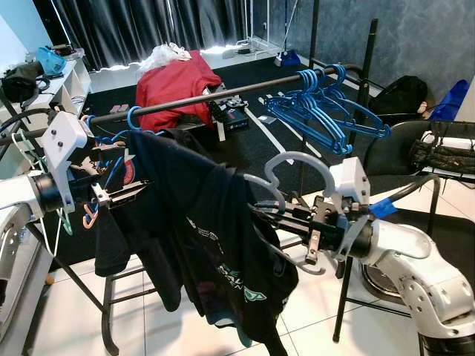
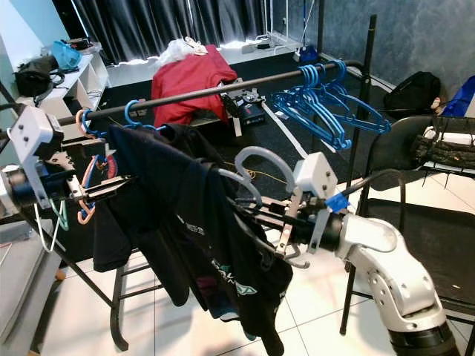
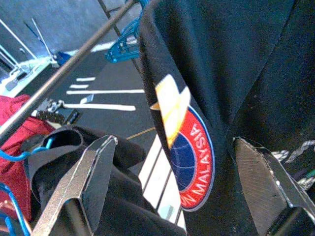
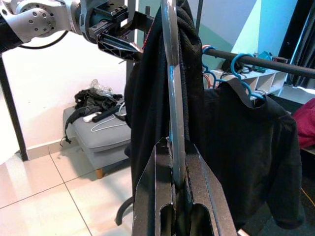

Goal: Hang hanger

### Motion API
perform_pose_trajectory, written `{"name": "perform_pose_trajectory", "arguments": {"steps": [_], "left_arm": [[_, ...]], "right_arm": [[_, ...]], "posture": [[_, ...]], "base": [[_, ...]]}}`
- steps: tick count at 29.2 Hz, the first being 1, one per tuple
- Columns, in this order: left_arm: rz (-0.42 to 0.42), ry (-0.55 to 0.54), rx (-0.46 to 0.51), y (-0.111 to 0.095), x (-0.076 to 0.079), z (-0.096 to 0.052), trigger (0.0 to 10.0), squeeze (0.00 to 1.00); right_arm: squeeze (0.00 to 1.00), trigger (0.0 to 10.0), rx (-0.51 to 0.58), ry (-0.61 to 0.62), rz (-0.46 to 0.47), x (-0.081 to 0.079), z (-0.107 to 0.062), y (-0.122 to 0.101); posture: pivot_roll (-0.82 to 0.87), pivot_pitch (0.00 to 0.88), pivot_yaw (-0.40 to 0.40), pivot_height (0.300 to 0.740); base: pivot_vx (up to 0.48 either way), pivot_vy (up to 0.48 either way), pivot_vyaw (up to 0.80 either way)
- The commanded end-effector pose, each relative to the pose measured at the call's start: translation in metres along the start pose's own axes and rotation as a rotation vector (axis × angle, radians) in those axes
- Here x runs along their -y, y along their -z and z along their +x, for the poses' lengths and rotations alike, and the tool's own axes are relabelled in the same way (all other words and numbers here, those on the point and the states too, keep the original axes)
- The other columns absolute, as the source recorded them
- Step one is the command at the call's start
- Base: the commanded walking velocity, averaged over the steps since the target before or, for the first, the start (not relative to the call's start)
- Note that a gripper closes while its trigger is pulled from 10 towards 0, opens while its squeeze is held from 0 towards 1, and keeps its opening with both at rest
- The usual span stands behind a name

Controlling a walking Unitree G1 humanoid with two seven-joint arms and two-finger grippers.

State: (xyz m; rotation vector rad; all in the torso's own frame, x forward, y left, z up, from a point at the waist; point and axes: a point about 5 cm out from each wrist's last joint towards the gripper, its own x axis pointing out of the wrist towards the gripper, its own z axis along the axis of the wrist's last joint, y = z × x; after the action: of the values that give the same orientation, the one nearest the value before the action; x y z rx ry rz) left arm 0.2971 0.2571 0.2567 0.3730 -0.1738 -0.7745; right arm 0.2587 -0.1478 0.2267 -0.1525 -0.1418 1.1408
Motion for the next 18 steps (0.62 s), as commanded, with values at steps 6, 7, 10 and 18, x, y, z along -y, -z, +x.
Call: {"name": "perform_pose_trajectory", "arguments": {"steps": [6,7,10,18], "left_arm": [[-0.071,0.003,0.016,0.01,0.004,-0.004,10.0,0.0],[-0.071,0.003,0.016,0.01,0.004,-0.004,10.0,0.0],[-0.129,0.05,0.051,0.015,0.022,0.012,10.0,0.0],[-0.211,0.14,0.105,0.02,0.052,0.034,0.0,0.0]], "right_arm": [[0.0,0.0,0.036,-0.017,-0.031,-0.001,0.002,-0.011],[0.0,0.0,0.036,-0.017,-0.031,-0.001,0.002,-0.011],[0.0,0.0,0.043,-0.018,-0.027,-0.001,0.002,-0.013],[0.0,0.0,0.051,-0.021,-0.023,-0.001,0.003,-0.016]], "posture": [[-0.14,0.0,0.126,0.74],[-0.14,0.0,0.126,0.74],[-0.14,0.0,0.123,0.74],[-0.14,0.0,0.12,0.74]], "base": [[0.0,0.0,0.0],[0.0,0.0,0.0],[0.0,0.0,0.0],[0.0,0.0,0.0]]}}
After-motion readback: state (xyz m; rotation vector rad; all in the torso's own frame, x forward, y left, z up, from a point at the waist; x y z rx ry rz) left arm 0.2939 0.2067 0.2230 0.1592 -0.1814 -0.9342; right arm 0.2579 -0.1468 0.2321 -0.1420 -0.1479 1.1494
